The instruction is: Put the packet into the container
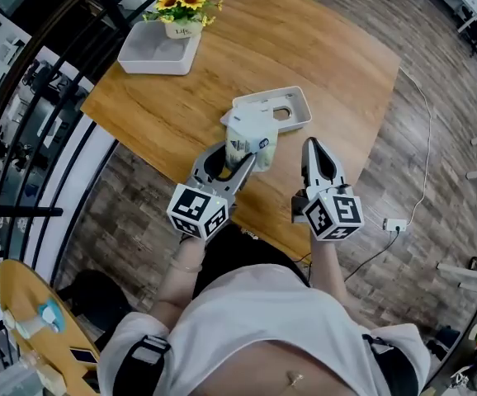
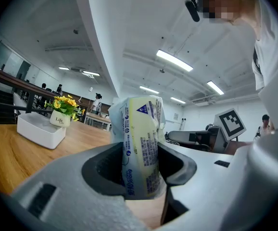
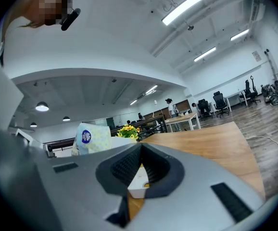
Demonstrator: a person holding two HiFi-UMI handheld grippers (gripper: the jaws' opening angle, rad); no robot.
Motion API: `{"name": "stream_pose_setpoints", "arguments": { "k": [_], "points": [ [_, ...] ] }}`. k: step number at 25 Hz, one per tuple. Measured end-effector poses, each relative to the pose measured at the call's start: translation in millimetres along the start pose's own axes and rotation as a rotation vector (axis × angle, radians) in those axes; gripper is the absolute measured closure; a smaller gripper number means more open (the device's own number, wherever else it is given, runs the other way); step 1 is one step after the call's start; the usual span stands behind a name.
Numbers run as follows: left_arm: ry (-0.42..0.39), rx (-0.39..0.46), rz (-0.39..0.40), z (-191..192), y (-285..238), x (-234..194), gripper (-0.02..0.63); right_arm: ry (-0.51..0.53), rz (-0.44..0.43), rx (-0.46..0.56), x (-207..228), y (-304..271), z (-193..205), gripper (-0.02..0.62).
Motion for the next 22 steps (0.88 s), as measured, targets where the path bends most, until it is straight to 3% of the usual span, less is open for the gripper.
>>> {"name": "stream_pose_setpoints", "arguments": {
  "k": [10,22],
  "points": [
    [-0.039,-0.040,0.069,-11,-18,-26,0.411,-0.036,0.023,0.039,-6,-24,-8,0.583],
    [-0.117,-0.120,0.248,-18,-66,-47,0.411,-0.063,0.157,0.089,17,-36,-19,0.583]
  ]
}}
Point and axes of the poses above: the fingertips, and each gripper's own axes: y backward along the fingers, x to its right, z out of its underside, the point moved 5 cm from there along y, backward along the fingers, and after that the axes turned 12 degrees about -y, right-handed, at the moved point
